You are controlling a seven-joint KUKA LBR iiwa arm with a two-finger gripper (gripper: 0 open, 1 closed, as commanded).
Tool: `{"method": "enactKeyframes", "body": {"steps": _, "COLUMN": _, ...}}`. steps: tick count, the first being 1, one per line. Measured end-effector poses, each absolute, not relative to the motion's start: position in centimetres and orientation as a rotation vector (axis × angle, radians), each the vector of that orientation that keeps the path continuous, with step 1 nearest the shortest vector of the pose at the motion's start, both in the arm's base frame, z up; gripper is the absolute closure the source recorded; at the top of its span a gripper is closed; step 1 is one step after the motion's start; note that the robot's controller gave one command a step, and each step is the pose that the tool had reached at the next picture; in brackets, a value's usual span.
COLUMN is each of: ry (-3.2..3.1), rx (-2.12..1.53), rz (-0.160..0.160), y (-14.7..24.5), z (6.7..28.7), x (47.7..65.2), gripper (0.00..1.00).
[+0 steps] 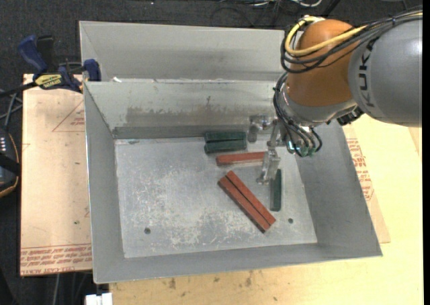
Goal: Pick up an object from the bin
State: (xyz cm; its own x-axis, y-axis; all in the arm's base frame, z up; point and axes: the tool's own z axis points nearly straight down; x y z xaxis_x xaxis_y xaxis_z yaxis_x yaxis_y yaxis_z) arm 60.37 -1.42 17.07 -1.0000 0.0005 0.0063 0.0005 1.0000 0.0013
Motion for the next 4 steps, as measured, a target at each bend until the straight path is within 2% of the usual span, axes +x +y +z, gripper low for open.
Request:
{"method": "enactKeyframes", "body": {"steps": 2, "ry": -3.149, "rx": -0.013, "rz": -0.001, "y": -1.4, "z": 17.2, "x": 60.7, "gripper": 0.0}}
{"method": "enactKeyframes", "body": {"steps": 3, "ry": -3.142, "rx": 0.088, "rz": -0.002, "y": -2.2, "z": 12.6, "x": 59.2, "gripper": 0.0}}
{"method": "enactKeyframes", "body": {"steps": 4, "ry": -3.107, "rx": 0.512, "rz": 0.001, "y": -2.0, "z": 8.9, "x": 62.4, "gripper": 0.0}}
